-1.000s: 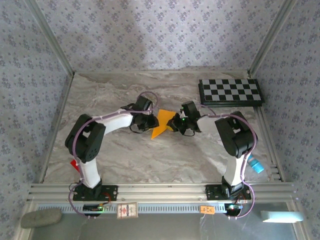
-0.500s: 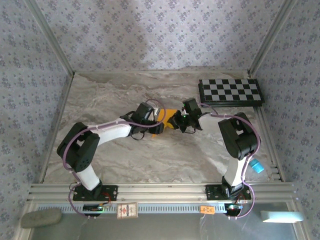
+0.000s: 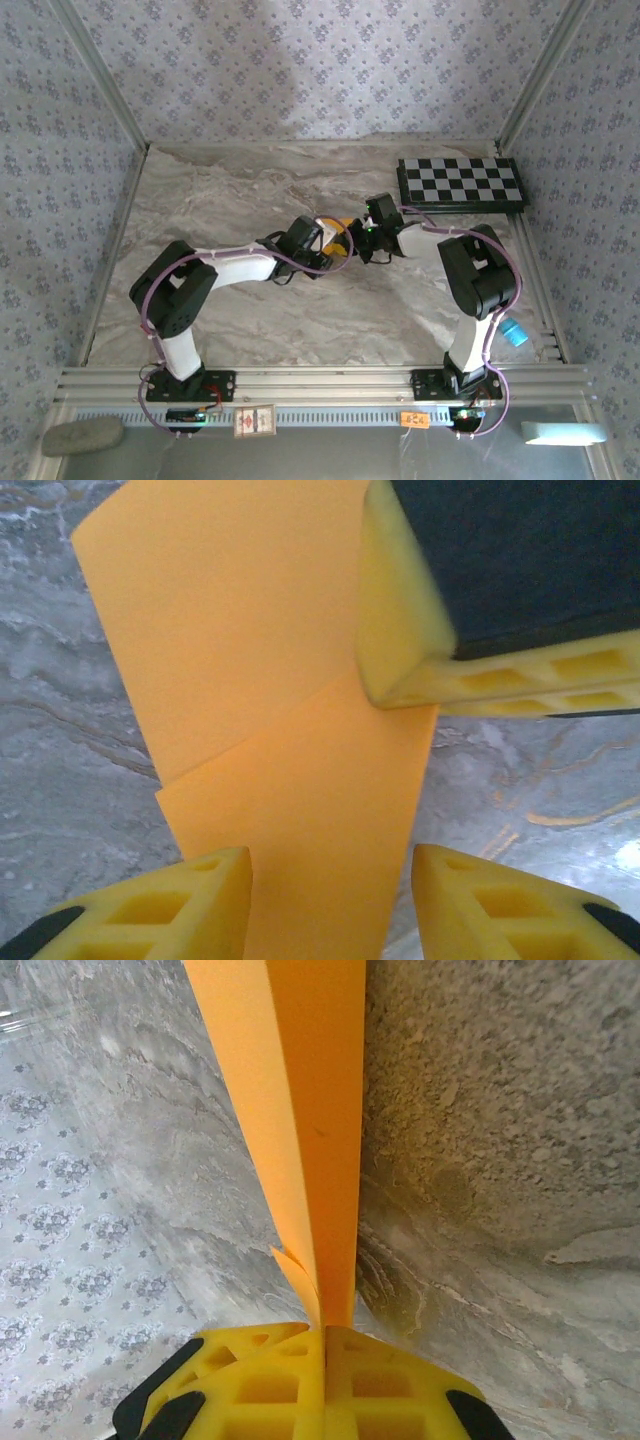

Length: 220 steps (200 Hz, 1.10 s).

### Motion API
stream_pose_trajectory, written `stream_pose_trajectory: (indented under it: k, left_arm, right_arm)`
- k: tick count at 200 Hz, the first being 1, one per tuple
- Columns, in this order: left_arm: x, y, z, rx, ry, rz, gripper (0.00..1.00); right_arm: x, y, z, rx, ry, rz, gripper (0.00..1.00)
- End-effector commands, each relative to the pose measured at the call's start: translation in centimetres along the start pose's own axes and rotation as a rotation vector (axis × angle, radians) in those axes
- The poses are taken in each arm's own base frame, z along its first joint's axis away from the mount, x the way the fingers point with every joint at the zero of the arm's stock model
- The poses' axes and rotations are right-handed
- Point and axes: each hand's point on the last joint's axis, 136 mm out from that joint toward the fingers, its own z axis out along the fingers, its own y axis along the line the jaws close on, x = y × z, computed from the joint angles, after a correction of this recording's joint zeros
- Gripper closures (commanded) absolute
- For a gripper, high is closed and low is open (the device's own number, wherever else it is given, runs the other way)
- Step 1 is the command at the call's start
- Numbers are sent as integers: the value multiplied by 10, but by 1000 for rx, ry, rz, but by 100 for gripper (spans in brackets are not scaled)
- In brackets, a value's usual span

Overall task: Fold a paper plane with a square sheet of paper (pick it up from the middle)
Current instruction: Fold the wing for the fifth time at the center of the table.

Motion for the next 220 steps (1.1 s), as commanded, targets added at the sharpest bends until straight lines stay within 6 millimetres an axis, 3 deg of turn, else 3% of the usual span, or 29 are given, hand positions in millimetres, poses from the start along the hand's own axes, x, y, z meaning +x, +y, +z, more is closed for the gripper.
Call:
stream_pose_trajectory:
  k: [1, 96, 168, 220]
  left_arm:
    - [-9, 3, 3, -43, -43, 69, 58]
    - [1, -5, 5, 8, -44, 108, 74]
    - [10, -12, 10, 50, -27, 96, 86]
    - [14, -19, 13, 127, -17, 39, 91]
  right_arm:
    - [2, 12, -8, -15, 17, 21, 100]
    - [4, 11, -6, -10, 39, 43, 91]
    - [-3, 0, -13, 55, -8, 22, 58]
    - [-9, 1, -19, 85, -26, -38, 45]
